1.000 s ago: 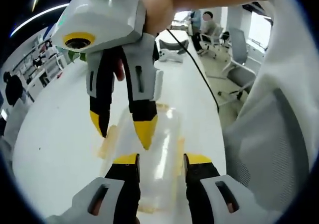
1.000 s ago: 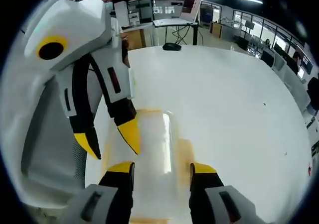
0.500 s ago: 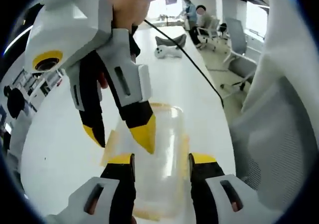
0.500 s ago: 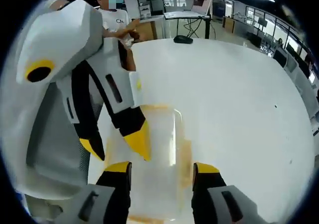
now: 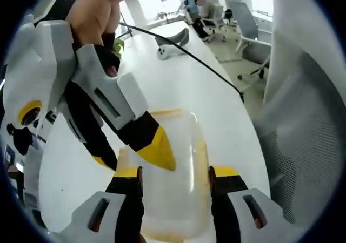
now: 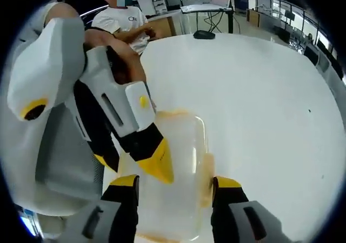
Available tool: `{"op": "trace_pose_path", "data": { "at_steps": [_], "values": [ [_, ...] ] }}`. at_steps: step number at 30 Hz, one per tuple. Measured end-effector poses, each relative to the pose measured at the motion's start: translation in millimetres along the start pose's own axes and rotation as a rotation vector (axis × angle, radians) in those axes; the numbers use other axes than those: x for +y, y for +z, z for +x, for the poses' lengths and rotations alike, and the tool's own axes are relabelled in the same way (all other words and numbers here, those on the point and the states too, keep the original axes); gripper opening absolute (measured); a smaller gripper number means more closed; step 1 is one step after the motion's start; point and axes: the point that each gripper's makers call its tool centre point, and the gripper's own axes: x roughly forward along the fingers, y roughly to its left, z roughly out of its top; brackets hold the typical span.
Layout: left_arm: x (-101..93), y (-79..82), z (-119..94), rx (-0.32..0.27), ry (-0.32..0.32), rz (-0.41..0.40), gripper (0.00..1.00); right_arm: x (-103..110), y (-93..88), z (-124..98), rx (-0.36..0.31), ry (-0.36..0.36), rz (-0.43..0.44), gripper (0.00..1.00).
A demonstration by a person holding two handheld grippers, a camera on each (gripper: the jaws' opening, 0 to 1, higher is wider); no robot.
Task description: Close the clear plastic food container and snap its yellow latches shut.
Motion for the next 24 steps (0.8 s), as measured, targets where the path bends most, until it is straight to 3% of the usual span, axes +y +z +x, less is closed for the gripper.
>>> {"op": "trace_pose_path", "data": {
  "at_steps": [6, 11, 18, 24],
  "values": [
    [1.5, 1.1, -0.7, 0.001, -0.022, -0.023, 0.46, 2.3, 1.7, -0.4, 0.023, -0.013, -0.058, 0.52],
    [1.1, 0.9, 0.3, 0.025, -0.021, -0.006, 0.46, 0.8, 1.0, -0.1, 0.037, -0.02, -0.051, 0.52],
    [0.3, 0.3, 2.6, 0.115, -0.021, 0.046, 0.46, -0.3, 1.0, 1.8, 0.079, -0.016, -0.051, 0.52],
    [1.9, -1.0, 3.4, 0.14, -0.013, 0.041, 0.44, 1.2, 0.0, 3.3, 0.106, 0.006, -0.035, 0.5]
  ]
}}
